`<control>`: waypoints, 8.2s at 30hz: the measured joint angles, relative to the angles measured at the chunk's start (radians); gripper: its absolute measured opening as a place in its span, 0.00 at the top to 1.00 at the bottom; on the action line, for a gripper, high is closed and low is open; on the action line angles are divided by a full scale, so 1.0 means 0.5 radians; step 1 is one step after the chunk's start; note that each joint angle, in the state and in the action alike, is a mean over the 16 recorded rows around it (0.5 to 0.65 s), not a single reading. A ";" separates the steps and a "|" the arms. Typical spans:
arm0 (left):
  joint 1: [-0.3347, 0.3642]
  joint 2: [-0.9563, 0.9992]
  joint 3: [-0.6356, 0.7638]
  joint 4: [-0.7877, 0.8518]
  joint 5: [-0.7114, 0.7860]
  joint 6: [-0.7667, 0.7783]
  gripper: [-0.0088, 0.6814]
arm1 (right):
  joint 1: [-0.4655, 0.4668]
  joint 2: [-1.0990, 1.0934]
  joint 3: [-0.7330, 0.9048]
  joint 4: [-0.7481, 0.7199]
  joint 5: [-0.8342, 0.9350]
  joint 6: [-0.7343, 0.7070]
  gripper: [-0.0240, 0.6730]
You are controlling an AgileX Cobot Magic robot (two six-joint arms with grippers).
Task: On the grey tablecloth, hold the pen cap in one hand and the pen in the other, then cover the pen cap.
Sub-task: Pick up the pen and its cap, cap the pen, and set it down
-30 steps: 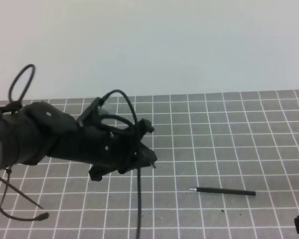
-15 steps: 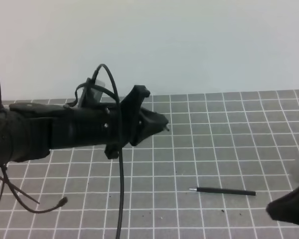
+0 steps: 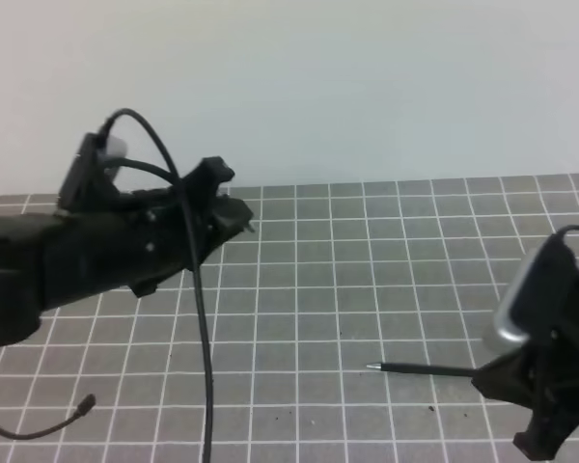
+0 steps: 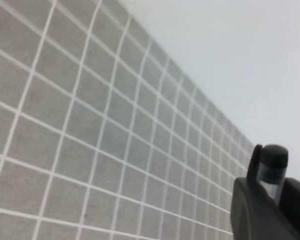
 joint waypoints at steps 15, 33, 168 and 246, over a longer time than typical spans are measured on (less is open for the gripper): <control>0.000 -0.195 0.060 -0.007 -0.076 -0.262 0.99 | 0.011 0.422 -0.343 -0.290 0.073 -0.047 0.82; 0.000 -0.189 0.061 0.005 -0.086 0.043 0.98 | 0.186 0.745 -0.459 -0.905 -0.086 -0.058 0.53; -0.437 -0.478 0.046 -0.180 -0.526 0.119 0.99 | 0.479 0.370 -1.252 -0.262 0.431 1.315 0.86; -0.572 -0.290 0.046 -0.164 -0.074 0.610 0.96 | 0.480 0.372 -1.222 -0.321 0.143 1.416 0.86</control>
